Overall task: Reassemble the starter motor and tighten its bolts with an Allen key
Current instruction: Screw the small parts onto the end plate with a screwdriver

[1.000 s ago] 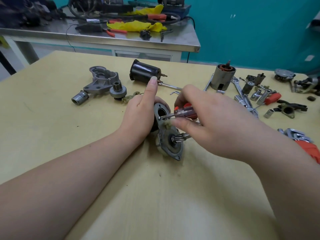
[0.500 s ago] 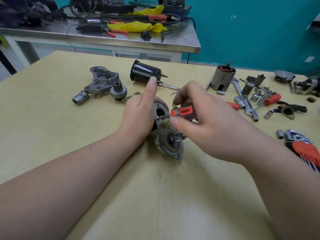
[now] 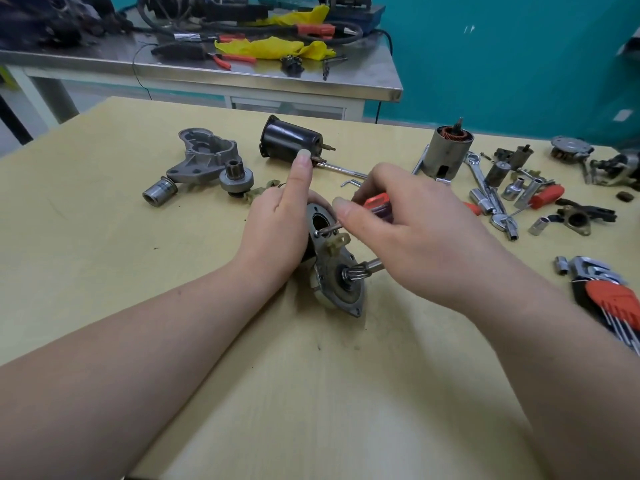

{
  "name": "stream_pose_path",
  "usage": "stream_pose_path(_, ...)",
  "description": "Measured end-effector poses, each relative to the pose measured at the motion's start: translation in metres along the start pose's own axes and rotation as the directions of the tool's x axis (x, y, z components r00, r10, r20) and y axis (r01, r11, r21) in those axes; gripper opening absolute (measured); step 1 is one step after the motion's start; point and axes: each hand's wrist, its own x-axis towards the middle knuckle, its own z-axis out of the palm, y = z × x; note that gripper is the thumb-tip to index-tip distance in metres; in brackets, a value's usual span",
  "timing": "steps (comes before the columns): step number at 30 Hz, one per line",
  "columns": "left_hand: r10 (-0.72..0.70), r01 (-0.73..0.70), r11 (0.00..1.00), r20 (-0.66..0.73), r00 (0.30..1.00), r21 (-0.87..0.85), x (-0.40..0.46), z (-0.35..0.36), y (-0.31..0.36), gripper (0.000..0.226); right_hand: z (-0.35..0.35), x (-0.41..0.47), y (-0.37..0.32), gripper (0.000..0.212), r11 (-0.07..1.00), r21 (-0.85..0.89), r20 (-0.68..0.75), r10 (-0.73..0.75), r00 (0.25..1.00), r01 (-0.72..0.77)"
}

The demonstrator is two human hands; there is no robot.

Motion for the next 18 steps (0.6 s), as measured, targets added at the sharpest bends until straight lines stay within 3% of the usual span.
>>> stream_pose_path(3,-0.025,0.025,1.000,0.004,1.000,-0.009,0.001,0.000,0.002,0.081,-0.010,-0.003,0.007,0.016,0.993,0.087,0.158,-0.095,0.983,0.082)
stream_pose_path(8,0.006,-0.007,0.999,0.016,1.000,0.033,0.001,0.001,0.001,0.083,-0.006,-0.008,0.009,0.021,0.946,-0.098,-0.014,-0.312,0.950,0.310)
stream_pose_path(14,0.015,-0.015,0.999,-0.011,1.000,0.043,0.000,0.002,0.001,0.085,0.003,-0.013,0.000,0.018,0.947,-0.183,-0.076,-0.283,0.956,0.266)
stream_pose_path(18,0.060,-0.059,0.998,-0.036,0.998,0.034,-0.002,0.003,0.000,0.085,0.006,-0.011,-0.008,0.022,0.986,-0.131,-0.119,-0.117,0.986,0.101)
